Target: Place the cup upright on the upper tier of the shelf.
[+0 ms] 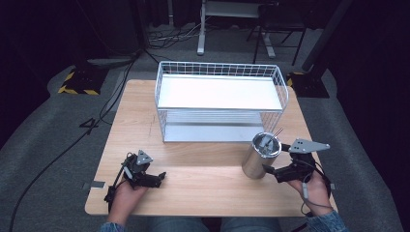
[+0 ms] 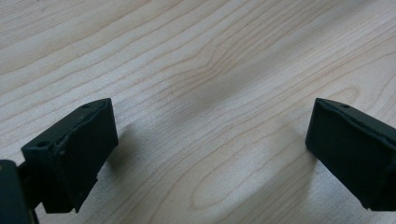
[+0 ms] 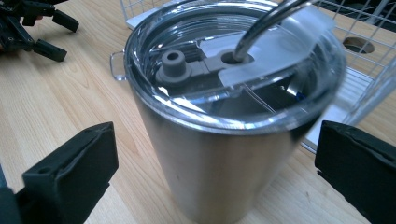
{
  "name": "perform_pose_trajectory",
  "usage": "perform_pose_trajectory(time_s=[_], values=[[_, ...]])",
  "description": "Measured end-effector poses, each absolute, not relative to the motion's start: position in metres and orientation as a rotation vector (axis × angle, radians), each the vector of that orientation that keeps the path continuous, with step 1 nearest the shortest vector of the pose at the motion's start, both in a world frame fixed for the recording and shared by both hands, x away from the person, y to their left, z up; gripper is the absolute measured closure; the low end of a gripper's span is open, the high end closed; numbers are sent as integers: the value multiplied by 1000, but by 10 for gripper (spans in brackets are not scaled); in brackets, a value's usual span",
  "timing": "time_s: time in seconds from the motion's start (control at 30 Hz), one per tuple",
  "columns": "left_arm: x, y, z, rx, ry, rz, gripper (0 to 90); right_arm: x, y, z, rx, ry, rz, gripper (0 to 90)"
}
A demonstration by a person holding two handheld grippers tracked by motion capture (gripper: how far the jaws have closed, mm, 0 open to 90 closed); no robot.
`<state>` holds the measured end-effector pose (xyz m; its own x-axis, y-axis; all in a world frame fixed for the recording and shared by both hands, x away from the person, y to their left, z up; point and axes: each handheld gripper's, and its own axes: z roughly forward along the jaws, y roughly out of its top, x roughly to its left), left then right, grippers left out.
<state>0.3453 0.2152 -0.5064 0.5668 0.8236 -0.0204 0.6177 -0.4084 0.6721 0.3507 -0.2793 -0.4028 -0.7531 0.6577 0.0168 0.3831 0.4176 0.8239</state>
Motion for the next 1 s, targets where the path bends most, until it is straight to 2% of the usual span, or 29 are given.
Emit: perform_pose_trajectory(time_s=[0.43, 1.0], values=[[345, 215, -506, 2161, 1147, 415, 27, 370, -265, -414, 926, 2364, 1237, 0], [346, 215, -506, 2163, 1146, 416, 27, 373, -256, -417, 948, 2374, 1183, 34]])
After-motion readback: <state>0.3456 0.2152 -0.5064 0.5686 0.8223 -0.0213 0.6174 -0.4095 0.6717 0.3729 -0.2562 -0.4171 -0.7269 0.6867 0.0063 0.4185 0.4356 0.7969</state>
